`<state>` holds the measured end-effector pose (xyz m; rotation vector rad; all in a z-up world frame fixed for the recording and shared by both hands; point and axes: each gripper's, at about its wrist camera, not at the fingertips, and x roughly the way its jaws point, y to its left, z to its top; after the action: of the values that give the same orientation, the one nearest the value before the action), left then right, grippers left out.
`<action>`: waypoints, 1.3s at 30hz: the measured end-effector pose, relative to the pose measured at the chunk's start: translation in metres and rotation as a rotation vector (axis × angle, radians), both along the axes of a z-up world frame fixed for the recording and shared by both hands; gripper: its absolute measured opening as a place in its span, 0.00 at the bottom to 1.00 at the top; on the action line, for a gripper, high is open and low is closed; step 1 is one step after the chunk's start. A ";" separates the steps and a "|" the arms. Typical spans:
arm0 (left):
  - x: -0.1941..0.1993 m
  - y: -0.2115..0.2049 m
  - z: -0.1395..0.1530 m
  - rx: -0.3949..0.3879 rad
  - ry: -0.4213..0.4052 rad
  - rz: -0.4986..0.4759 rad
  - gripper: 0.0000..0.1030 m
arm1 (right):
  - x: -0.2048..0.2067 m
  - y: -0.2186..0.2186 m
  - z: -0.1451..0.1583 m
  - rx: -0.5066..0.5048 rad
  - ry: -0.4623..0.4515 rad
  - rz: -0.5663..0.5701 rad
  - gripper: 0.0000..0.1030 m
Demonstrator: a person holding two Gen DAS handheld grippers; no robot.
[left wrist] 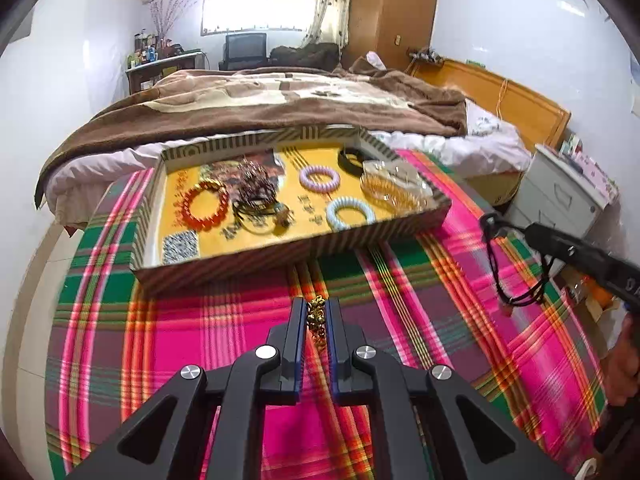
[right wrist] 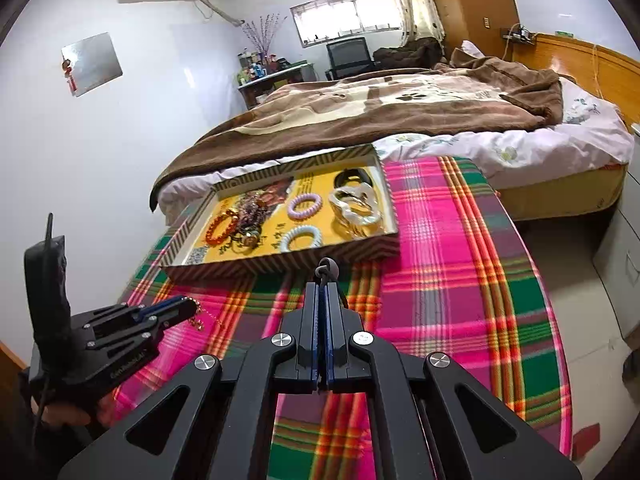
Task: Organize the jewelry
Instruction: 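Carry the gold brooch in the left tool and black hair tie in the right tool to the tray, then open the left tool to drop the brooch while the right tool releases the black hair tie in the tray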
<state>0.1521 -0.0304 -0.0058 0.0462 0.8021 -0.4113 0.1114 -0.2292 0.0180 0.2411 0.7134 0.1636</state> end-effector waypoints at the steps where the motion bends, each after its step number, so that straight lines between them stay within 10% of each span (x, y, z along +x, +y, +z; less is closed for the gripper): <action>1: 0.002 0.004 0.004 -0.012 -0.003 0.000 0.09 | 0.002 0.002 0.001 -0.001 -0.002 0.004 0.02; 17: 0.060 0.057 0.029 -0.050 -0.029 0.105 0.09 | 0.090 0.043 0.013 0.034 0.006 0.124 0.02; 39: 0.120 0.052 -0.029 -0.065 0.088 0.133 0.09 | 0.198 0.071 -0.051 0.049 0.172 0.187 0.02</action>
<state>0.2724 0.0218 -0.0347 -0.0857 0.8728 -0.3147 0.3092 -0.1582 -0.0333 0.2367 0.9041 0.3422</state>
